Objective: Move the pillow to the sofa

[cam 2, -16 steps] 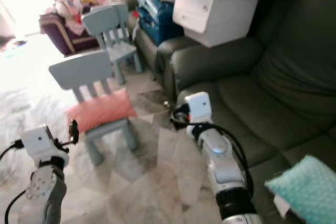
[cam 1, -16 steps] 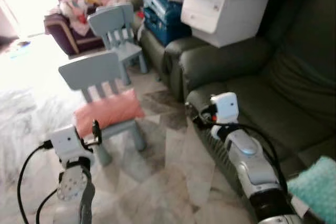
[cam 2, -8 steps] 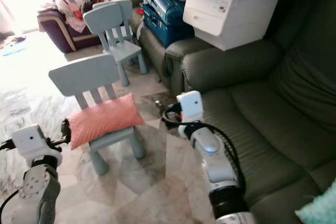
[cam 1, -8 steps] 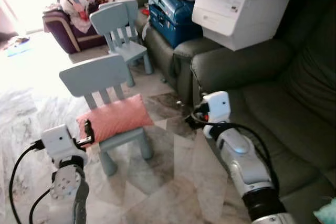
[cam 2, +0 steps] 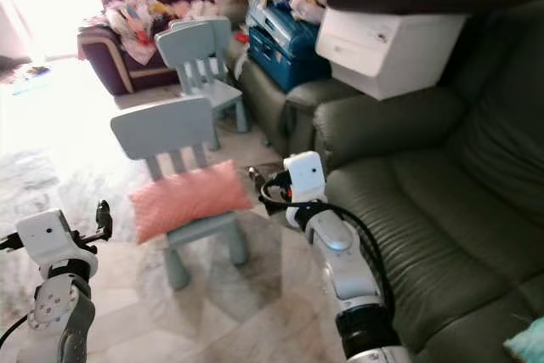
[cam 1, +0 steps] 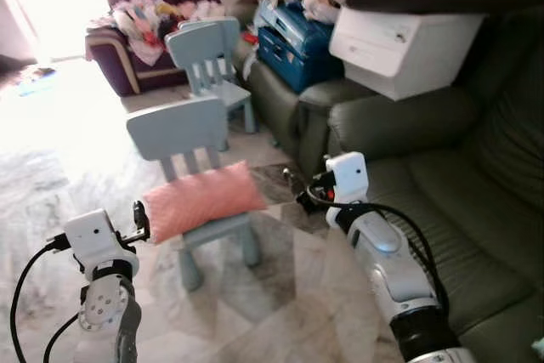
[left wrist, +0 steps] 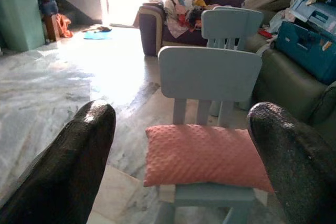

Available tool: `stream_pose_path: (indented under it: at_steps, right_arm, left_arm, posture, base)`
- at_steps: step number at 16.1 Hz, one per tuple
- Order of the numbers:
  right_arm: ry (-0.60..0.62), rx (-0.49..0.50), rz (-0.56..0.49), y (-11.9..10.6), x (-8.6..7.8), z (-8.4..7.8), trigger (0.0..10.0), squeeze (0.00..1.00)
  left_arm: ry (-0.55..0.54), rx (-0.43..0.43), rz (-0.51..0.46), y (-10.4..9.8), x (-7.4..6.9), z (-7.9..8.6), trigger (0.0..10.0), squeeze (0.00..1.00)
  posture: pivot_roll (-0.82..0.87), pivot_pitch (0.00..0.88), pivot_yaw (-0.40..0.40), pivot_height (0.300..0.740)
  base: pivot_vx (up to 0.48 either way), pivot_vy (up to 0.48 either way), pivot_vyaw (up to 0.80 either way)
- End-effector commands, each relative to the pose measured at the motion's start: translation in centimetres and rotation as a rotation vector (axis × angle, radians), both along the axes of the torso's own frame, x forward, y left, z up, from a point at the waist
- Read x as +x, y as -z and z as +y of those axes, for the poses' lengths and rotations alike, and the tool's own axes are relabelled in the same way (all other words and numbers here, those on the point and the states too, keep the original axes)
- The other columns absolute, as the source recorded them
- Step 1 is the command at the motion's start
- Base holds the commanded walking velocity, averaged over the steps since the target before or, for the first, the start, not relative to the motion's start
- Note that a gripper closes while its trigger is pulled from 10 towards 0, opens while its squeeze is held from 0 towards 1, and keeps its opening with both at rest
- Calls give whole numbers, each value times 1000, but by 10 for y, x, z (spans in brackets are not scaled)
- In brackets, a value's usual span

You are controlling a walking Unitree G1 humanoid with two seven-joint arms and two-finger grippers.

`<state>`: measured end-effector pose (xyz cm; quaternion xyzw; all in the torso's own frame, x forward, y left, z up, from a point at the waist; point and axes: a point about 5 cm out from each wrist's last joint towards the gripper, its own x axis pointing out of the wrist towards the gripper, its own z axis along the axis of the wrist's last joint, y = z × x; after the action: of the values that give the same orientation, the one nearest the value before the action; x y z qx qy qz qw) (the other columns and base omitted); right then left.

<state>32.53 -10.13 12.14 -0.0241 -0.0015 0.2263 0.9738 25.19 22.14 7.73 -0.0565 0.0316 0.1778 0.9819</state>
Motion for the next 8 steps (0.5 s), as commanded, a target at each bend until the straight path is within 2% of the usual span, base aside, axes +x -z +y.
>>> stream_pose_path:
  at_steps: [1,3,8]
  right_arm:
    - [17,-9,-5,-1,1,-7,10000,0]
    - [16,-8,-6,-1,1,-7,10000,0]
    - [16,-9,-7,-1,0,-8,10000,0]
  left_arm:
    - [17,12,-11,-3,3,-5,10000,0]
    - [15,4,-13,-3,3,-6,10000,0]
    - [37,6,-42,-5,3,-9,10000,0]
  posture:
    - [-211,0,80,740]
    - [-212,0,81,740]
    - [-215,0,80,740]
  base:
    - [0,431,0]
    - [262,377,0]
    - [0,0,0]
